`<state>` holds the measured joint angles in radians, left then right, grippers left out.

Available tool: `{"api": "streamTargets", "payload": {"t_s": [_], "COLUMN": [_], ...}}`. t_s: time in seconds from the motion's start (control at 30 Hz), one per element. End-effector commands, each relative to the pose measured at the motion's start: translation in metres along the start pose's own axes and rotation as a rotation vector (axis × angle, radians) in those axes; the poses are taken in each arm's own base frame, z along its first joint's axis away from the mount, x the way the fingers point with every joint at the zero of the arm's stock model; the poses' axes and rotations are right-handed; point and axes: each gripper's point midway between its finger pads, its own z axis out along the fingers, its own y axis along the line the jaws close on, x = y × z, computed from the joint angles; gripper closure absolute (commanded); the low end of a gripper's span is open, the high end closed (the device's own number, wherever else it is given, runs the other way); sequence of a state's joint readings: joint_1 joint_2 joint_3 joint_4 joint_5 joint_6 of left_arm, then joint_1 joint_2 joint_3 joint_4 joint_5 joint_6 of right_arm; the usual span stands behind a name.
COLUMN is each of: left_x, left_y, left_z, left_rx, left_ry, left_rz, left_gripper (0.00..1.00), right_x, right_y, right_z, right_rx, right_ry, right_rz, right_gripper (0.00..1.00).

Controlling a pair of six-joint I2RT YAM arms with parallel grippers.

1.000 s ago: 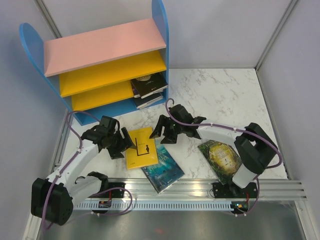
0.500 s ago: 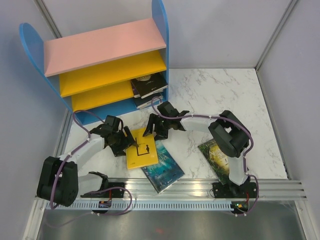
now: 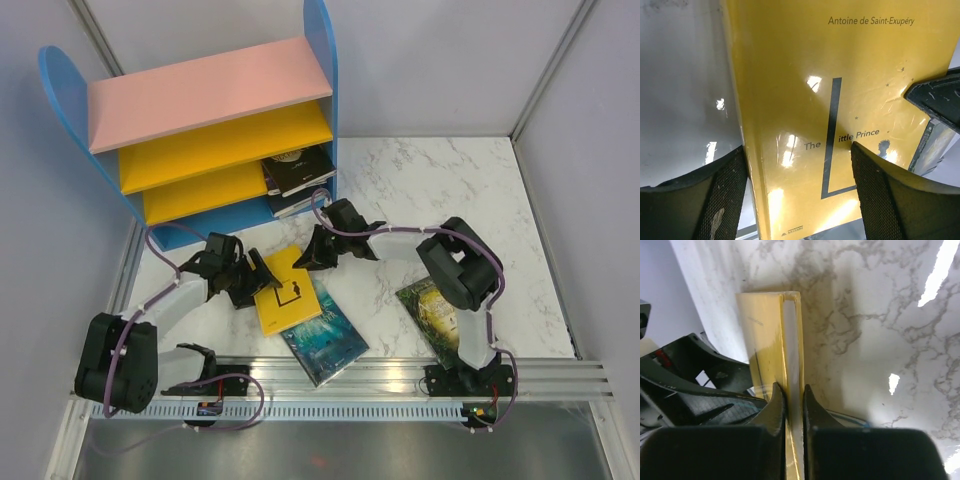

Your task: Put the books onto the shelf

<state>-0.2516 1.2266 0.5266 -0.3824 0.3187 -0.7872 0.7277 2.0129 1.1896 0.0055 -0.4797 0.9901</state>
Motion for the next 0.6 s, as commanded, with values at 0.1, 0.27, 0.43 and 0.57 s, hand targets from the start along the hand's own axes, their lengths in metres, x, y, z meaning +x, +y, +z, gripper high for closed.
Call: {"api": "streamTargets", "payload": {"t_s": [0.1,0.27,0.43,0.57], "left_x": [0.0,-0.004,-0.011,-0.015], "left_y": [-0.038,-0.044,-0.057,-0.068], "left_z": [-0.019,-0.04,-0.068,-0.087], "left_rx": [0.177,0.181,0.235,0.289], "left_ry": [-0.027,-0.063,-0.139,-0.187], "left_rz": [0.093,0.083,0.078,0.047], "left_gripper": [0.2,0.19,0.18,0.17], "right_x": [0.006,-0.002,-0.013,-0.018], "right_y": [0.065,0.079,0.083,0.096], "right_z": [-0.028,-0.074,-0.113,-0.142], "right_rx": [-0.21,-0.344,-0.398,-0.447], "right_ry": [-0.023,-0.085,-0.147,-0.19], "right_rz": [-0.034,-0.006,0.02,0.018], "right_gripper": [1.0,1.0,1.0,1.0]}}
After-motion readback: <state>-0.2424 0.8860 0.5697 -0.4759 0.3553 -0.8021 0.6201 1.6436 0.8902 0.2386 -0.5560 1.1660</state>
